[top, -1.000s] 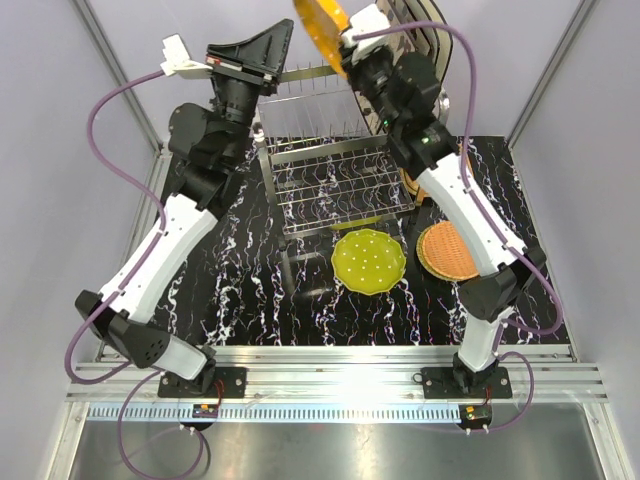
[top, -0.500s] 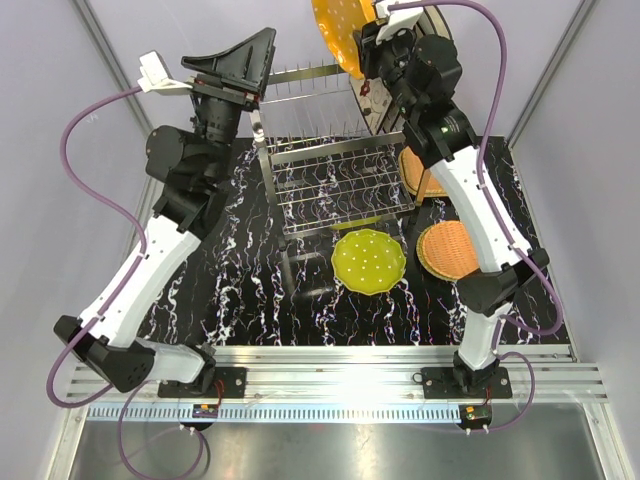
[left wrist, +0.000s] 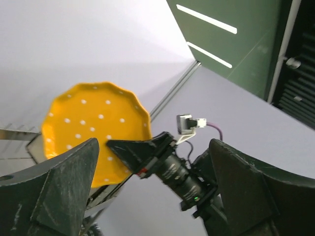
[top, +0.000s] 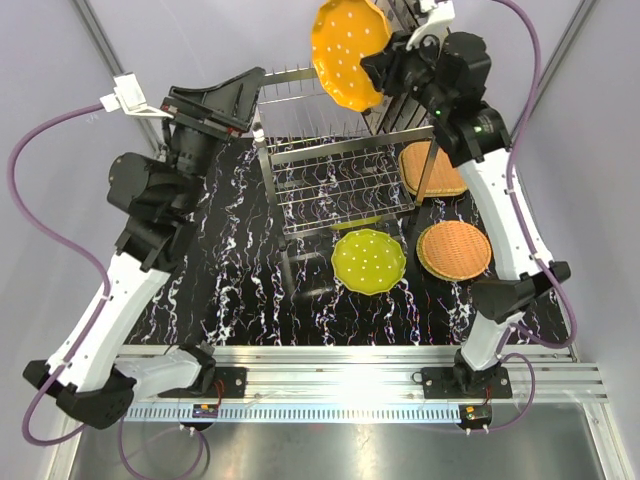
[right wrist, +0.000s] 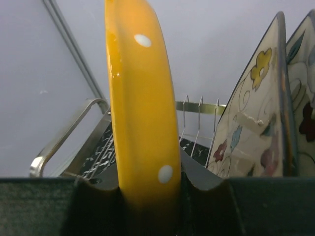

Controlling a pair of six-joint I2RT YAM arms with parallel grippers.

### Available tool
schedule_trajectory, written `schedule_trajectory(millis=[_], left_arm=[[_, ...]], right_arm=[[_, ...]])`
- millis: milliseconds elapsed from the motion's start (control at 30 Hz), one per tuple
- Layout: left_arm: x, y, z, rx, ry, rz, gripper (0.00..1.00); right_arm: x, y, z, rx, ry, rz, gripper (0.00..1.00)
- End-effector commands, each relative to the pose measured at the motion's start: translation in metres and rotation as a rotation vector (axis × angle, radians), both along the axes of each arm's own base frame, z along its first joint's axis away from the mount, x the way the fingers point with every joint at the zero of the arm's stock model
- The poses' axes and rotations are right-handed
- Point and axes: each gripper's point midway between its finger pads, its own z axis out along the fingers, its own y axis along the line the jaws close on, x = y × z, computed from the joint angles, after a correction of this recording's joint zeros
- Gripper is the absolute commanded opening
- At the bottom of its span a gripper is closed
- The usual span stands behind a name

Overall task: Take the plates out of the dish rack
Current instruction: Place the plate on the table

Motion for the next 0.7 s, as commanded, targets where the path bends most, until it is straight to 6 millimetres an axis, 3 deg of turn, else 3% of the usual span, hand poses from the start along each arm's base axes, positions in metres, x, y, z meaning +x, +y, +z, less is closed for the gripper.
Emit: schedule_trajectory(millis=[0,300,367,533,667], left_arm=[[-0.013,0.010,-0.008,0.133,-0.024,0.064,0.98],[-0.024,0.028,-0.037,0.279,-0.001,0.152,0.99],[-0.026,0.031,-0.044,0.298,0.002,0.167,0.99],[-0.030,0.037,-0.058,0.348,0.015,0.192,0.99],[-0.038,0.044,-0.064,0.380,0.015,0.206,0.99]], right_arm=[[-0.091,-0.022,0.116,0.231,-0.218,0.157,0.00],[-0.133,-0.025,0.101,0.274,-0.090,0.342,0.00],[-0.140,-0.020,0.090,0.262,-0.051,0.398,0.00],[-0.174,-0.017,0.079,0.234,-0.023,0.501,0.00],[-0.206,-0.014,0.057,0.190,0.018,0.613,0.00]])
